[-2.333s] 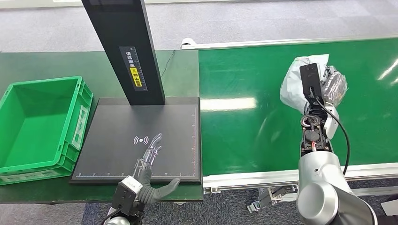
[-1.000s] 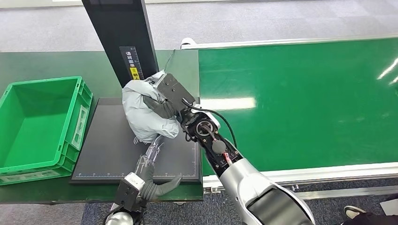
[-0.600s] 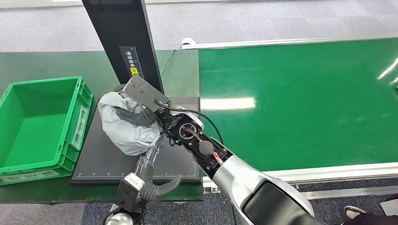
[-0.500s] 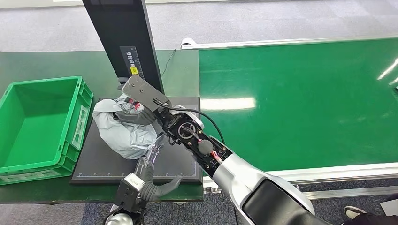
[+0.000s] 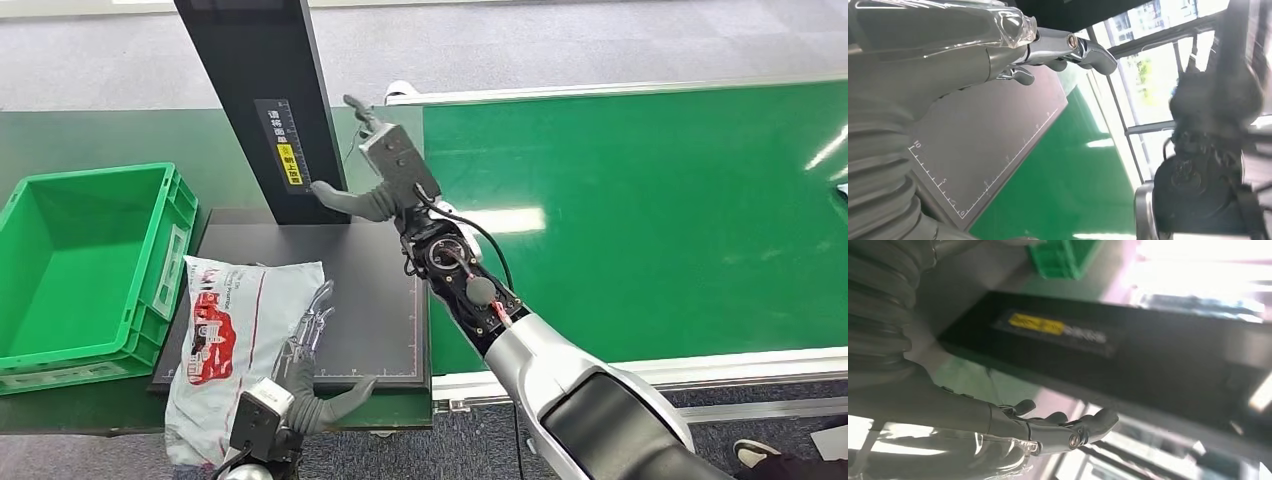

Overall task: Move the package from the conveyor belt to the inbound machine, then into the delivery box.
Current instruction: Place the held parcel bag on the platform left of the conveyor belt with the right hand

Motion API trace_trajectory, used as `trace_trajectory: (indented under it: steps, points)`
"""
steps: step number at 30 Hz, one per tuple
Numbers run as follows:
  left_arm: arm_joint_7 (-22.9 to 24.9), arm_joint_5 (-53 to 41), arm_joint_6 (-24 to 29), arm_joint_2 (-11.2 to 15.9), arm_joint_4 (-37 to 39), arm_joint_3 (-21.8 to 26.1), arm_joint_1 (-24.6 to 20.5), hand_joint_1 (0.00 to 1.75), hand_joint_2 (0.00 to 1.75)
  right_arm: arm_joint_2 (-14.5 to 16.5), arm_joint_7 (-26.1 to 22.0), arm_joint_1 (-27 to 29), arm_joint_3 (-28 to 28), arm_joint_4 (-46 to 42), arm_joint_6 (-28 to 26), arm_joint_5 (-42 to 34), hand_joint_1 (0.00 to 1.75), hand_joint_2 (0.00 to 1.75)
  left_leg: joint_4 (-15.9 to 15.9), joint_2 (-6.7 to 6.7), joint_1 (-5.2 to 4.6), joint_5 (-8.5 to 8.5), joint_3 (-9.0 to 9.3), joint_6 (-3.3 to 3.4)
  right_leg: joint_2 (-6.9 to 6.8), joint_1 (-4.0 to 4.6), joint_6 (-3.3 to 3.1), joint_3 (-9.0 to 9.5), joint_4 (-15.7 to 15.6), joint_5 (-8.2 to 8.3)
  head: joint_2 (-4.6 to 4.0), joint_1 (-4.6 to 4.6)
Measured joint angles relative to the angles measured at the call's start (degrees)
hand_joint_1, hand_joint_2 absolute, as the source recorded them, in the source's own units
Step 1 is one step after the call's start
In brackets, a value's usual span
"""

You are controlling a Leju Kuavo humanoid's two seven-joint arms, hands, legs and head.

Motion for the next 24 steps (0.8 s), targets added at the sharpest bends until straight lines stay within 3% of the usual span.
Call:
trace_trajectory:
  steps: [3,6,11,17,20,24]
  points:
    - [-0.21,0.00,0.45,0.07,-0.48,0.03,0.38,0.00,1.75,-1.01,-5.88,3.91,-4.33,-4.35,-0.79,-0.03,0.00,1.75,-0.01,-0.08,0.00,0.00,0.01,0.00,-0.02,0.00,0.00,0.03,0.00,-0.01,0.00,0.01]
    - [-0.49,0.00,0.96,0.16,-1.26,0.11,0.98,0.00,1.75,-1.97,-8.82,11.04,-9.15,-11.92,0.20,1.18,0.00,1.75,-0.01,-0.11,0.00,-0.02,0.00,0.00,-0.03,0.00,0.01,0.03,-0.01,-0.02,0.00,0.01]
    - [-0.80,0.01,1.64,0.26,-3.73,0.61,2.53,0.00,1.75,-2.48,-10.04,24.76,-16.81,-26.16,3.11,3.52,0.00,1.75,-0.03,-0.13,0.00,-0.08,-0.07,-0.01,-0.05,-0.01,0.04,0.01,-0.02,-0.08,0.01,-0.01]
    - [-0.73,-0.55,2.50,0.26,-4.98,0.88,3.13,0.00,1.75,-2.50,-10.15,31.02,-21.35,-33.79,4.11,4.69,0.00,1.75,-0.03,-0.12,0.00,-0.08,0.03,-0.03,-0.05,0.00,0.04,0.07,-0.04,-0.08,0.00,-0.01]
    - [1.14,-4.81,8.19,0.26,-5.37,1.09,3.05,0.00,1.75,-2.30,-9.93,35.42,-22.73,-37.77,4.83,5.66,0.00,1.75,-0.03,-0.15,0.01,-0.07,0.05,-0.03,-0.08,0.00,0.04,0.11,-0.03,-0.08,0.00,-0.01]
    - [8.39,-18.47,24.59,0.25,-3.06,2.50,-0.41,0.00,1.75,-1.57,-9.61,40.52,-23.93,-42.05,6.13,6.77,0.00,1.75,-0.03,-0.16,0.01,-0.06,0.04,-0.04,-0.09,0.00,0.03,0.09,-0.03,-0.08,0.00,0.00]
